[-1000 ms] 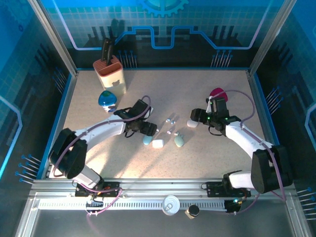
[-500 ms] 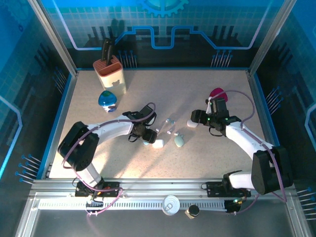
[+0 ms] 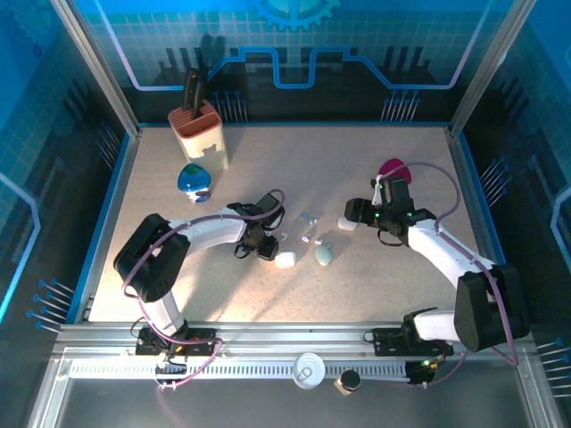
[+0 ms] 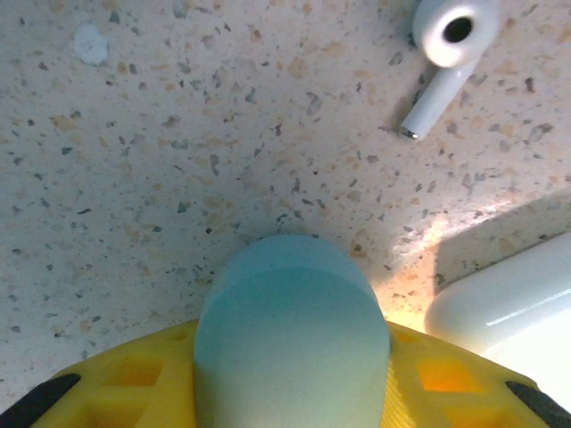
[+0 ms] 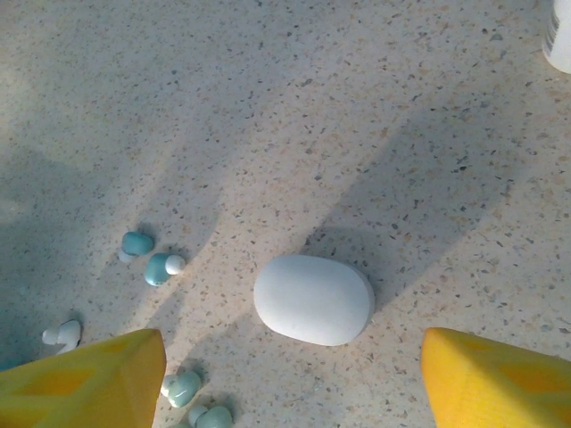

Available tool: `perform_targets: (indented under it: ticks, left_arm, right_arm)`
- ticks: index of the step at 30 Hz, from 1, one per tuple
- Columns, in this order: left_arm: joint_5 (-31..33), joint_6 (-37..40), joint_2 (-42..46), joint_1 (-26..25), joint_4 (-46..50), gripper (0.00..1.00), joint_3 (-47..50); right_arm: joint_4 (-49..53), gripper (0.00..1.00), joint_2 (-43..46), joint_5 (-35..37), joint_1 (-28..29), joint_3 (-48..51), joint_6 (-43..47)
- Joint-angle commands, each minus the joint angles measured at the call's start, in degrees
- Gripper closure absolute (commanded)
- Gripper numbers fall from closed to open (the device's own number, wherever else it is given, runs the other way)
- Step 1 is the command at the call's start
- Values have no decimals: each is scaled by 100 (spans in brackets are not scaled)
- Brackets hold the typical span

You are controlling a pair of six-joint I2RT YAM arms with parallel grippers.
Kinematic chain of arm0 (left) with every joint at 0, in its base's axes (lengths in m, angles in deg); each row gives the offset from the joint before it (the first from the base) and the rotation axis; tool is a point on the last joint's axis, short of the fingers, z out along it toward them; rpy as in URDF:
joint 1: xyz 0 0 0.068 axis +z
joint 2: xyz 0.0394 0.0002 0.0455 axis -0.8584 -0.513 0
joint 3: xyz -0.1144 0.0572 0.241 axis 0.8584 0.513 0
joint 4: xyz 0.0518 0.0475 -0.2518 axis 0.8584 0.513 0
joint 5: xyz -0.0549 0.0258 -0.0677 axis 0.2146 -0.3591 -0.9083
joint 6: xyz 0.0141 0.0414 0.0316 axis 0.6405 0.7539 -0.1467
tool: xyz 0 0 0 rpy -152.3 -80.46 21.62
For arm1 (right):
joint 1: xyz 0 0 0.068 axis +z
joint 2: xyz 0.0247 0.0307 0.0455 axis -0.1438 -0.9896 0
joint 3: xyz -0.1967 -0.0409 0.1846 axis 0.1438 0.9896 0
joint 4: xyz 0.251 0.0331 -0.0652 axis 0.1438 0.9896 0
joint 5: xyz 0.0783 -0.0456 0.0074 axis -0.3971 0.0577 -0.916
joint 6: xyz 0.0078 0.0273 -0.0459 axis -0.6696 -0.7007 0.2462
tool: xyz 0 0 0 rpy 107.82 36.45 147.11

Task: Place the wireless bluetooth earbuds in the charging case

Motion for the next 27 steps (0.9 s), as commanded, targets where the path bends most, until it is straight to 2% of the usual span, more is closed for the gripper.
perform_targets:
  ticks: [1,4,8,11,14,18,27]
  left_arm:
    - [10,406,605,-46,-378,65,109]
    - [18,976,1065,-37,-1080,76,373]
    - [3,1753,1711,-43,-2846,75,1124]
    - [-542,2487,2001,-38,-4296,74,1730]
    - [-1193,3033,2091,-39,-5308,74,2079]
    - [-1959,3472,2015,-48,-5955,74,2225]
    - [-2404,3590,1968,-49,-6513,74,2360]
  right_arm:
    - [226,25,339,-412,85,-291,-27]
    - [330,26,508,-997,93,-428,-70]
    - [346,27,545,-2084,151,-536,-184]
    - [254,27,510,-2749,325,-761,-277]
    - [280,27,431,-3142,623,-916,-225]
    - [402,27,315,-3224,996,-1061,-116]
    - [558,27,-155,-3043,1512,-1189,-46]
